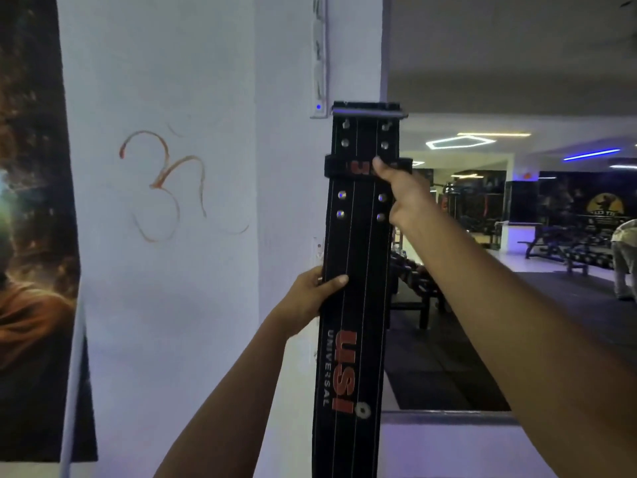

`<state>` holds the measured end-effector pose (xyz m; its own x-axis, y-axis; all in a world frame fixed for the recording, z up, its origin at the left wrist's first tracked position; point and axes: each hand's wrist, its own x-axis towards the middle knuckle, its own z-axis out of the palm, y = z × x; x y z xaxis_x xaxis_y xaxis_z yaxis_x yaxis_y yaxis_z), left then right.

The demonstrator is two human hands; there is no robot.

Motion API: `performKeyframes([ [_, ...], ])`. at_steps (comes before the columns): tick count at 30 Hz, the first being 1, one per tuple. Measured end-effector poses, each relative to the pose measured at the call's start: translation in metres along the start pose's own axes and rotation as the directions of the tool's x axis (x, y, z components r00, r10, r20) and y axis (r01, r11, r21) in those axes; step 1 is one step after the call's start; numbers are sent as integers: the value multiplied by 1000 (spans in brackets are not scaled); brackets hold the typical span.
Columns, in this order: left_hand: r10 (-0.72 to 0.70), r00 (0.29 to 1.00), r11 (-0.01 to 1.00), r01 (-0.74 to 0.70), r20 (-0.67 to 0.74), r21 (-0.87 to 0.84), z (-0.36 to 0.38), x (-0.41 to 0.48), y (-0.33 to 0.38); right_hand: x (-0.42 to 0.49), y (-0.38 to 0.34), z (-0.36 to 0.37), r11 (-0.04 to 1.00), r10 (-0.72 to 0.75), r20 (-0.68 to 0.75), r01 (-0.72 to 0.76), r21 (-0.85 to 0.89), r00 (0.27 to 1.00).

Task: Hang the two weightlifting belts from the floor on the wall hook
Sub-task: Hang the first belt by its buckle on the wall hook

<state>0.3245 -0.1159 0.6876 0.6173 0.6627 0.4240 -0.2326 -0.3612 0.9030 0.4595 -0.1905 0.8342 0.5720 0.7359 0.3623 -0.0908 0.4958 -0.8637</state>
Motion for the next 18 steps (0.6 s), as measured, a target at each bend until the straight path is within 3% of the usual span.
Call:
performKeyframes([
  [5, 64, 997, 995, -67, -42, -75, 4, 9, 26, 6, -28, 12, 996, -82, -3, 82, -41, 997],
  [10, 29, 998, 995, -33, -51, -92, 8, -5, -7, 8, -35, 15, 993, -104, 17, 105, -47, 994],
  [16, 60, 985, 991, -79, -162, -111, 8, -3, -4, -5, -20, -10, 985, 31, 179, 0, -174, 983],
  [18, 78, 981, 989, -98, -176, -110, 9, -5, -1, -6, -17, -9, 992, 27, 191, -3, -127, 981],
])
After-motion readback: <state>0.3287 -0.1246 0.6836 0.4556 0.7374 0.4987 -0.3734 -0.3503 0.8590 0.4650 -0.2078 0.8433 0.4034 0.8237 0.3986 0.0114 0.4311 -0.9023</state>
